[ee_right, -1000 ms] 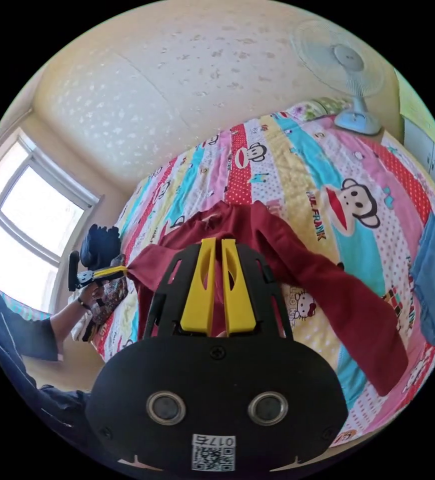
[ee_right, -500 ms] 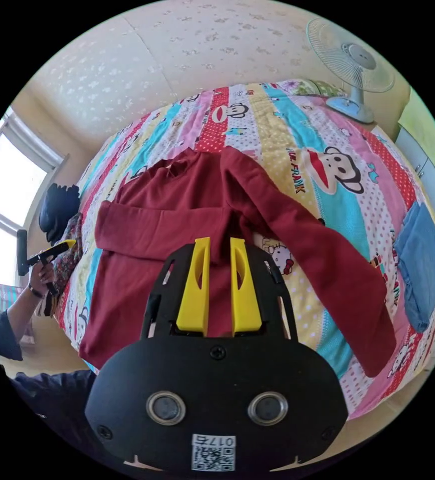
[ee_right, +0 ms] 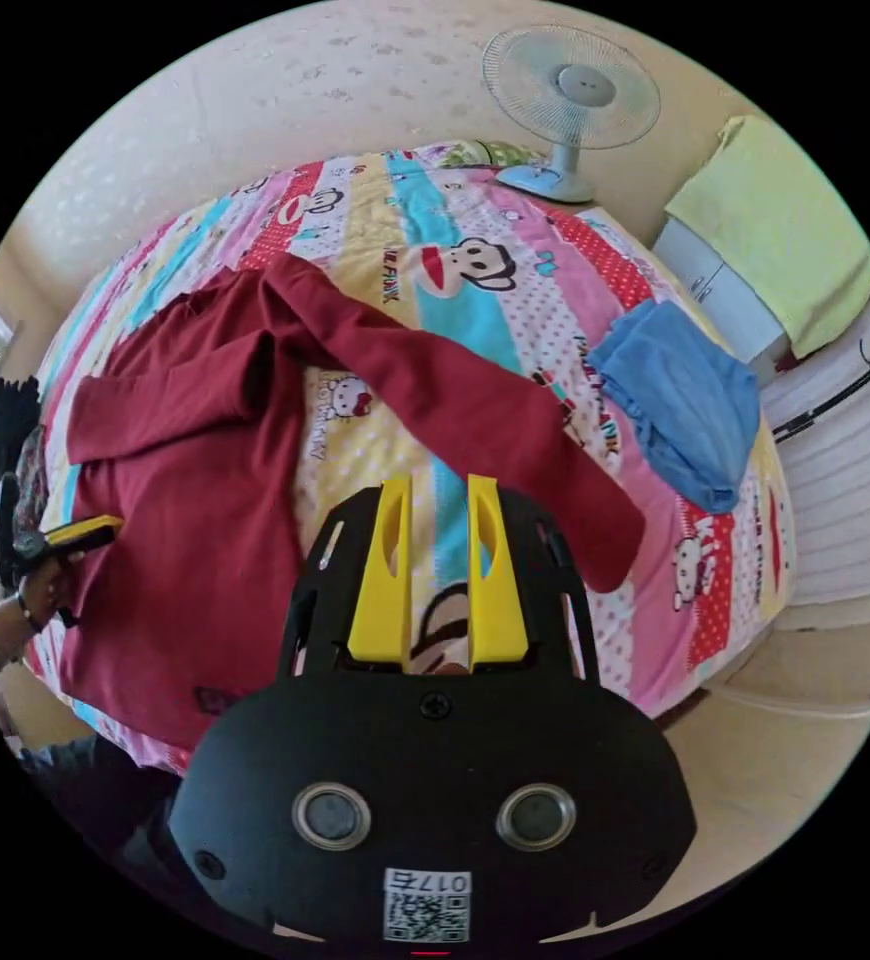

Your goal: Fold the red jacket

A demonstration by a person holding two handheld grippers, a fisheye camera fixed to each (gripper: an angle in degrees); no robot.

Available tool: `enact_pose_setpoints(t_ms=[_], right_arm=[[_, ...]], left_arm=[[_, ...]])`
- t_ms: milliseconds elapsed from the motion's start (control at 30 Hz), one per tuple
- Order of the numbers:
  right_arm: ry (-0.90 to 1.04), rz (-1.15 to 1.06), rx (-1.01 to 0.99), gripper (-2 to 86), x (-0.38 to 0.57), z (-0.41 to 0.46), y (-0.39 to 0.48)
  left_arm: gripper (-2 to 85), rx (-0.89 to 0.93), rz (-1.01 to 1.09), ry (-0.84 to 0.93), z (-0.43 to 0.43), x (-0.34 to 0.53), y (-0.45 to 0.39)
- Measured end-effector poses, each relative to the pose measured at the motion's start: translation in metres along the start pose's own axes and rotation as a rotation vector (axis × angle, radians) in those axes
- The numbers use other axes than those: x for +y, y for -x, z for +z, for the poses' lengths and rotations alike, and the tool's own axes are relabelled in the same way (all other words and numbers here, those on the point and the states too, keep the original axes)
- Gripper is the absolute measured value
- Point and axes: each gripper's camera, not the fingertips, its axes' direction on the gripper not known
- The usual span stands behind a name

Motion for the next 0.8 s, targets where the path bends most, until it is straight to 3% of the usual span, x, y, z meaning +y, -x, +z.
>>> enact_pose_setpoints(t_ms=[267,400,500,600,767,800], right_arm=[[0.335,-0.483,0.245,9.7,-0.010,0.089,-0.025],[0.337,-0.445,0.301,4.7,-0.036,0.094,-0.028],[0.411,-0.357,0.129,3.2,-0.065,0.066,-0.045],[0.420,-0.335,-0.173,2.6,-0.101,0.003,-0.053],[0.170,-0.245,-0.843,2.2,-0.188,-0.134,-0.049],[0.153,-0.258,-0.900,2.2,-0.198,-0.142,-0.043]], left_arm=[[0.2,-0.019,0.061,0.010,0.006,-0.005,-0.001],[0.1,0.017,0.000,0.024,0.009,-0.003,0.009],[0.0,0.089,-0.048,0.081,0.006,-0.008,0.021],[0.3,0.207,-0.023,0.087,-0.007,-0.010,0.030],[4.5,0.313,-0.011,-0.056,-0.059,0.006,0.048],[6.2,0.339,0.003,-0.096,-0.073,0.012,0.054]])
